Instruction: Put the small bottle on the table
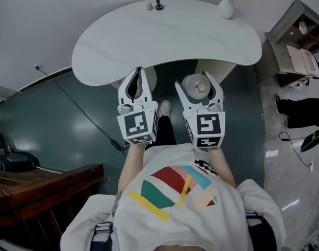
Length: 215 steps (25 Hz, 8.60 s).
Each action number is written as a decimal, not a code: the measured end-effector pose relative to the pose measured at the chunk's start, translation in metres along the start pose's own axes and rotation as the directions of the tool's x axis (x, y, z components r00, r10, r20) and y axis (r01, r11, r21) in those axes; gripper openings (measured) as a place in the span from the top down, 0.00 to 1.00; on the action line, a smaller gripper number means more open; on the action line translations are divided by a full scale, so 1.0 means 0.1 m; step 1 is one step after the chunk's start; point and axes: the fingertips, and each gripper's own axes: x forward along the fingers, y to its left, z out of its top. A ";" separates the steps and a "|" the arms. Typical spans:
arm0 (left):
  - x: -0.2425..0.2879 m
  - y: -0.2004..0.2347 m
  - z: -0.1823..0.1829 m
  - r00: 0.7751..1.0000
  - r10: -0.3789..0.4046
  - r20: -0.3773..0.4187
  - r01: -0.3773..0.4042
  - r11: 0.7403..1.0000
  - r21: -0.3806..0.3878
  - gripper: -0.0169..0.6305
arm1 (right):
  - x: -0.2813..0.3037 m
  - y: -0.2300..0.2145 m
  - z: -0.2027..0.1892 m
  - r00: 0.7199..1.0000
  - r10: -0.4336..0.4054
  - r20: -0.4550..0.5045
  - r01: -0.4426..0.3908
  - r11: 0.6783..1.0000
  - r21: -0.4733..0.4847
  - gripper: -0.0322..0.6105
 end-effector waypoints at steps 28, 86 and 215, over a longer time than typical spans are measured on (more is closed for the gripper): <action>2.63 0.96 0.06 0.991 -0.121 0.063 0.123 0.992 -0.036 0.95 | 2.59 -0.41 0.50 0.986 -0.070 -0.149 0.071 0.997 0.004 0.42; 3.39 0.79 0.10 1.000 0.022 0.023 -0.023 0.999 0.037 0.95 | 3.87 -1.21 0.35 0.970 0.066 -0.233 -0.064 0.998 0.017 0.42; 3.27 1.01 0.61 0.987 0.130 0.094 -0.136 0.989 0.061 0.95 | 3.90 -1.33 1.87 0.968 0.100 0.229 -0.109 0.994 0.025 0.81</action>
